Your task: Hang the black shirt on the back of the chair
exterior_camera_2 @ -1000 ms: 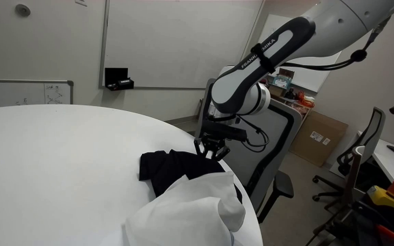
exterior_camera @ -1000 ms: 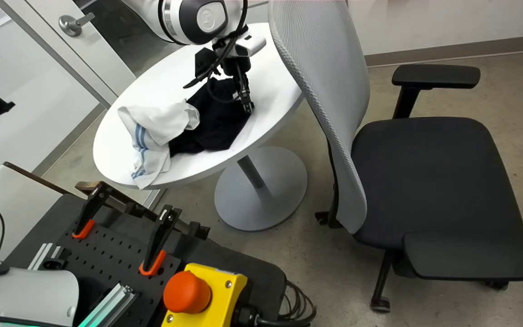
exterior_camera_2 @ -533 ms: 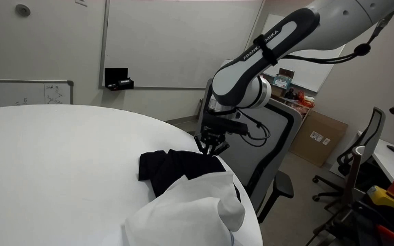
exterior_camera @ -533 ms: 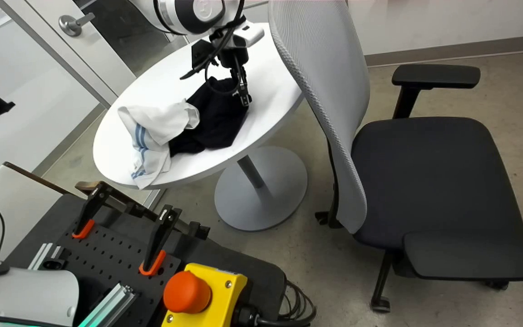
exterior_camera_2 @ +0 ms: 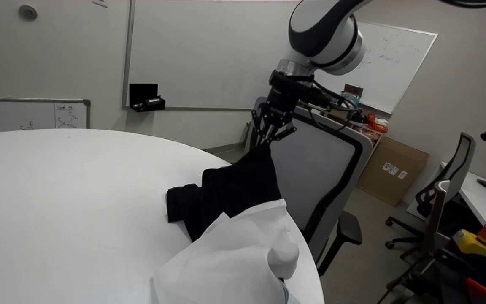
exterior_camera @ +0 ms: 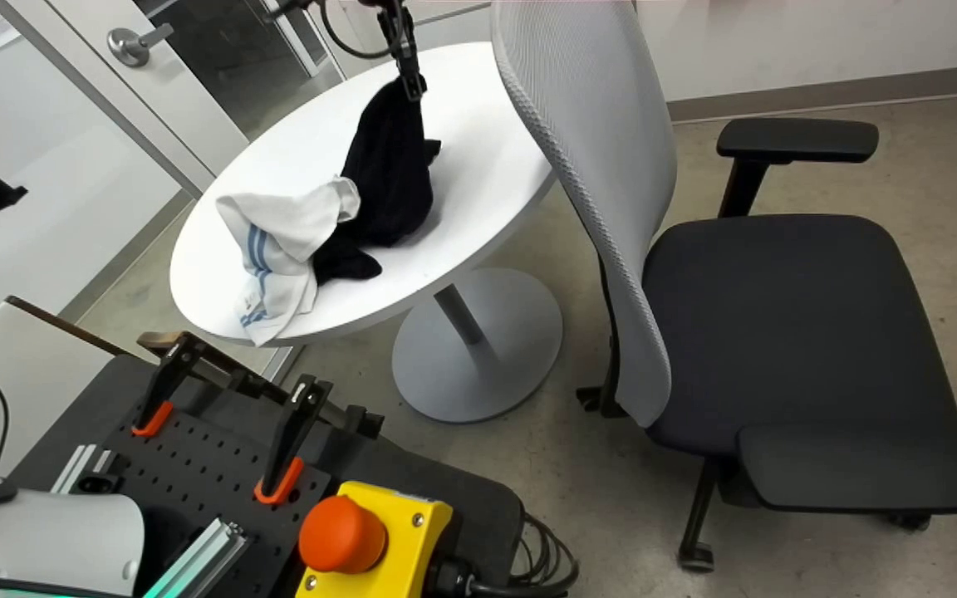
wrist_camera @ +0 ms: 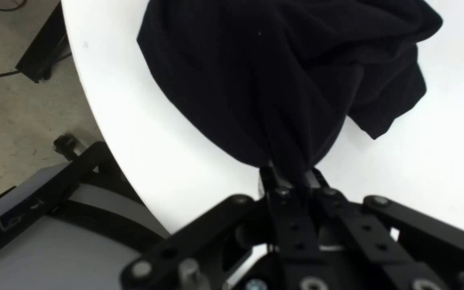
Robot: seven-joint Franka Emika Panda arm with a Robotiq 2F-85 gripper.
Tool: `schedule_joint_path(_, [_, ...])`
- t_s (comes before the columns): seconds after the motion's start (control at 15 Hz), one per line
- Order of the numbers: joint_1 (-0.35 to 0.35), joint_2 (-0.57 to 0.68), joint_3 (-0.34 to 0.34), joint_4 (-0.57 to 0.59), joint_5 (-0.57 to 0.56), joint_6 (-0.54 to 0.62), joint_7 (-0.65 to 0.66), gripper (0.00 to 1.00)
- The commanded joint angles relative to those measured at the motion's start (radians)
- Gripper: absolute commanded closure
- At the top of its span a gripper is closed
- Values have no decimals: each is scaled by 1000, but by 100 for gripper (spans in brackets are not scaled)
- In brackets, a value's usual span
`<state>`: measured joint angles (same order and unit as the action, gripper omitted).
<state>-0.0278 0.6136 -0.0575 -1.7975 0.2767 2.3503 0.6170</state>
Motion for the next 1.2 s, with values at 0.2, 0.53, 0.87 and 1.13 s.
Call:
schedule_joint_path(0.2, [-36, -314, 5, -146, 111, -116, -35, 98])
schedule_joint_path(0.53, [-64, -480, -3, -157, 210, -178, -43, 98])
schedule_joint_path(0.87, [-77, -582, -17, -136, 302, -175, -34, 98])
schedule_joint_path(1.13, [-88, -612, -41, -100, 358, -152, -22, 98])
